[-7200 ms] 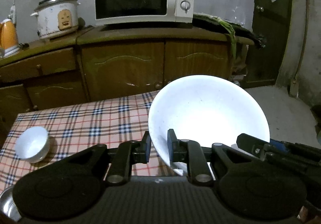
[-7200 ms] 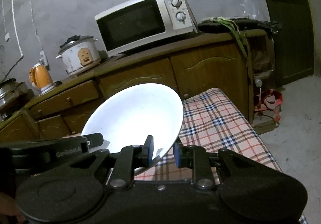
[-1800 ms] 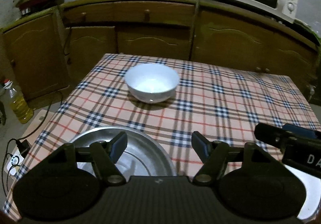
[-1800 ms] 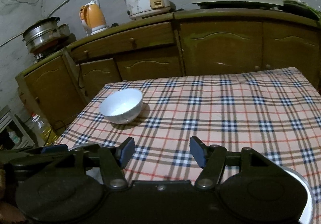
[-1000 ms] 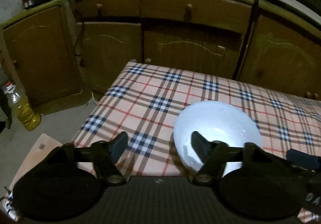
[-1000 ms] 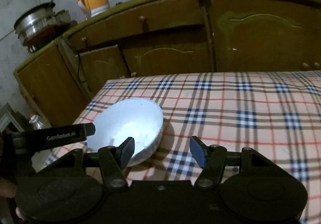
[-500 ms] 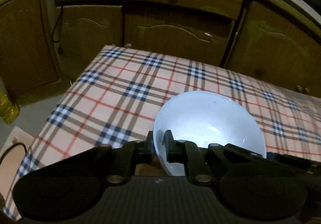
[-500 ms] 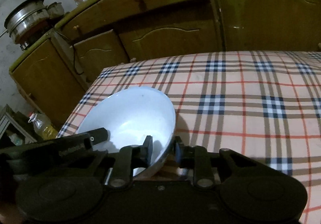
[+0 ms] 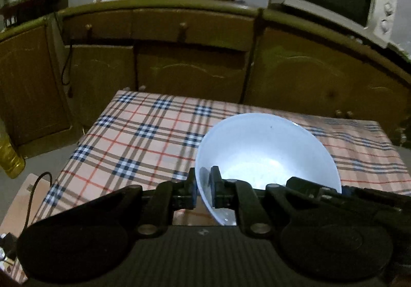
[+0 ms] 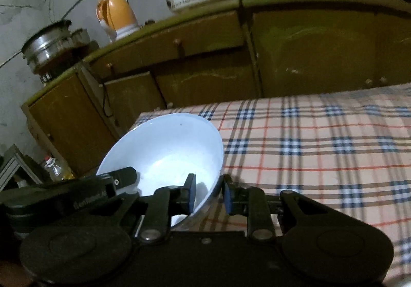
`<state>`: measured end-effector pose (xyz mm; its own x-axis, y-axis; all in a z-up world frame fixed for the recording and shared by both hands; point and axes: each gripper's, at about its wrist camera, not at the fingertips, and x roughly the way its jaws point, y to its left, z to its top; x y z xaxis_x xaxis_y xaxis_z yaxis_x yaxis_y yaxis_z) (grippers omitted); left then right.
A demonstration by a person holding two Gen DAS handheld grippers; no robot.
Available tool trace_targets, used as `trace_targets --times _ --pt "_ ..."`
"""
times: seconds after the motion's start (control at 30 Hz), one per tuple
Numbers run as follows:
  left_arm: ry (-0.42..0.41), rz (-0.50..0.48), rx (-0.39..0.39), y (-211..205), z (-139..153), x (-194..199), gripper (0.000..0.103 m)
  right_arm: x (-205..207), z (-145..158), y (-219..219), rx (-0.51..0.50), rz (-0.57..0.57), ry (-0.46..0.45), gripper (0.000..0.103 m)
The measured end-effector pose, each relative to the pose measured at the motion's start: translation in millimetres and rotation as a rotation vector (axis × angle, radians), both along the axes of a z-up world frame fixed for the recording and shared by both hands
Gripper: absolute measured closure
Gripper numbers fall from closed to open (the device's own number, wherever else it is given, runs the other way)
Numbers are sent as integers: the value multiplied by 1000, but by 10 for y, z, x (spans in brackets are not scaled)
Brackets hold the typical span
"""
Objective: Organize plates and bowls
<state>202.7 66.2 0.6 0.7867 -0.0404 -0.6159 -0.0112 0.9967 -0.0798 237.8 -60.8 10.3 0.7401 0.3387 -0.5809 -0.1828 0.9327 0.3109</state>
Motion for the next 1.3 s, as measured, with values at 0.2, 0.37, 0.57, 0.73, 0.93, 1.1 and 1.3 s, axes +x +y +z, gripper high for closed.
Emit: trace_targets --times 0.2,0.37,0.57,0.73,0.93,1.1,1.3 --pt "-35 -34 5 -236 207 -422 91 -520 315 -251 -2 -28 -53 74" --pt "-57 -55 20 -413 297 -731 90 -885 432 -417 2 -48 -77 74" --pt "-63 -81 16 -573 300 -1015 90 -1260 473 -608 3 -77 -94 74" --pt "-69 -96 12 -711 297 -1186 89 -1514 502 -759 8 -111 -113 74" --pt "-76 -134 16 -866 274 -1343 89 -1753 499 -940 0 -143 -122 74" --pt "-78 -163 23 -997 250 -1443 89 -1891 472 -1087 10 -175 -118 74" --pt "-73 -191 19 -1113 195 -1527 89 -2034 438 -1214 5 -203 -111 74"
